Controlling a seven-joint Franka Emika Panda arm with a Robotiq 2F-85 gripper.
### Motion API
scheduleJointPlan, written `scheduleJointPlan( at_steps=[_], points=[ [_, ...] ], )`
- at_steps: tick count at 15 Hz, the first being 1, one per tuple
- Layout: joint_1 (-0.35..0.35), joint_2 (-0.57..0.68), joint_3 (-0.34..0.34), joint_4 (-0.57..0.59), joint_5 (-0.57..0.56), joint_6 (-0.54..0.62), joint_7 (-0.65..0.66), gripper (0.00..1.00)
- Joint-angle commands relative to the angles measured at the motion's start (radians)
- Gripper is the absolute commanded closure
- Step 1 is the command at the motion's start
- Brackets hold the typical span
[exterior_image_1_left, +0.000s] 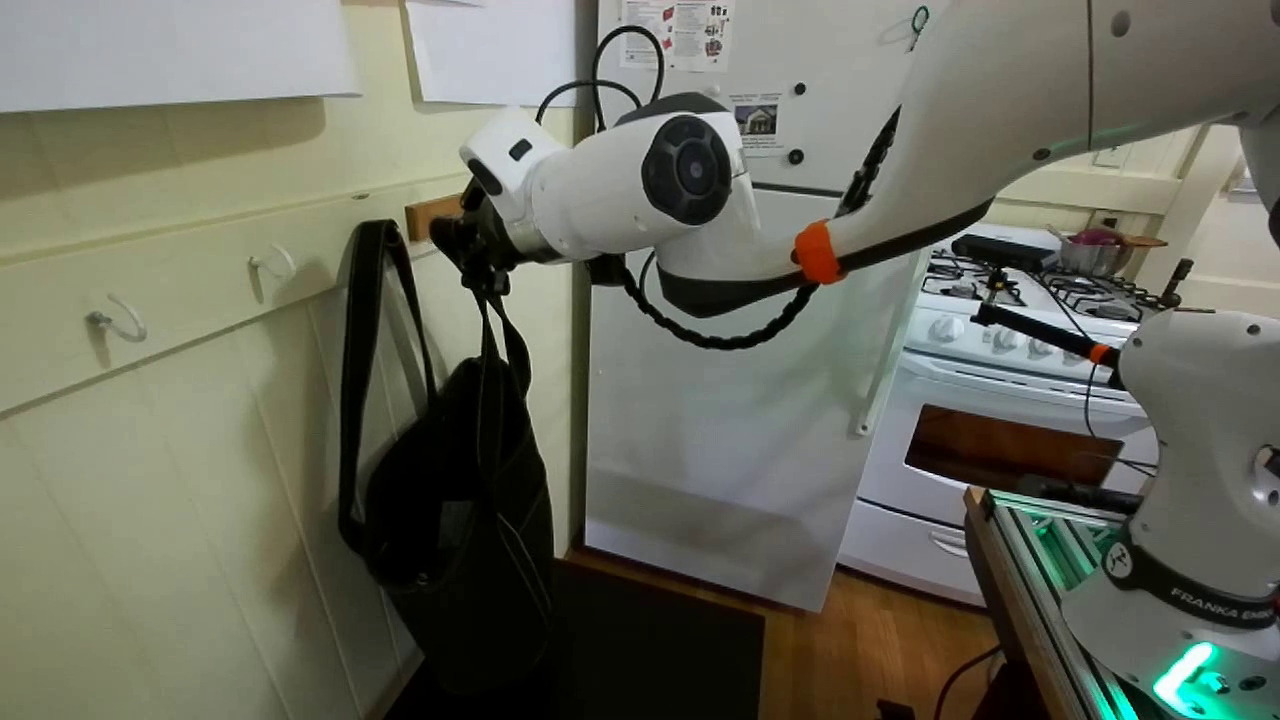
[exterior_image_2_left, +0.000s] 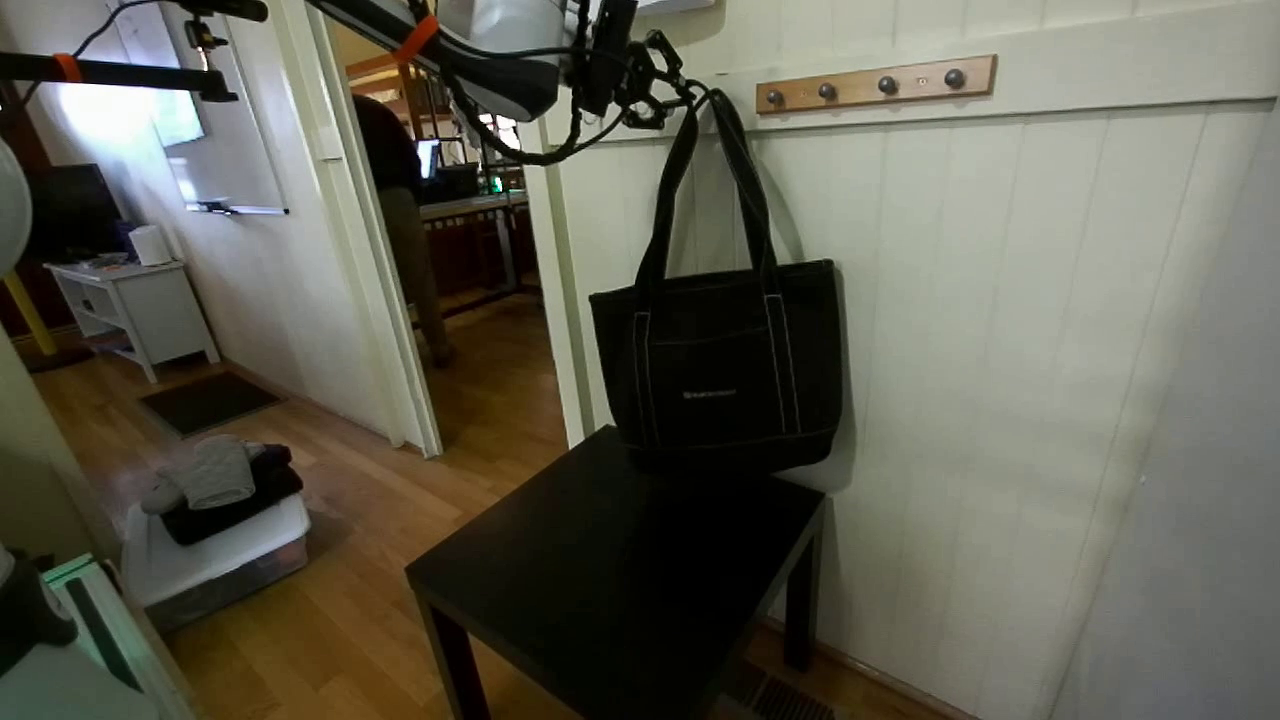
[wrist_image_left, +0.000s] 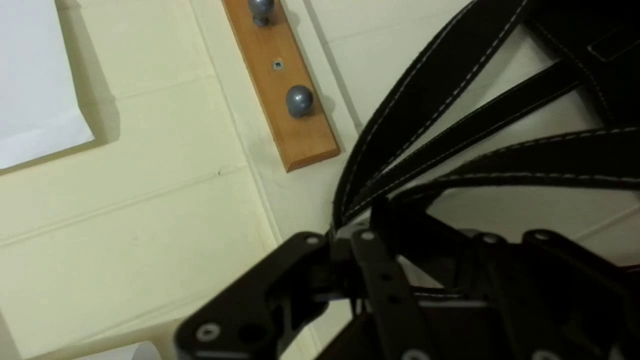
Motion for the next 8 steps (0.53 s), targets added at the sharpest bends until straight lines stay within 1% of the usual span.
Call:
scheduleJointPlan(
  at_steps=[1,3,8],
  points=[
    [-0.013,0.055,-0.057,0.055,-0.023,0.046,0.046,0.97],
    [-0.023,0.072,-0.072,0.073,-0.031,0.072,0.042,0.97],
    [-0.075,0.107,-0.074,0.114,-0.017,0.181,0.023,0.97]
  ],
)
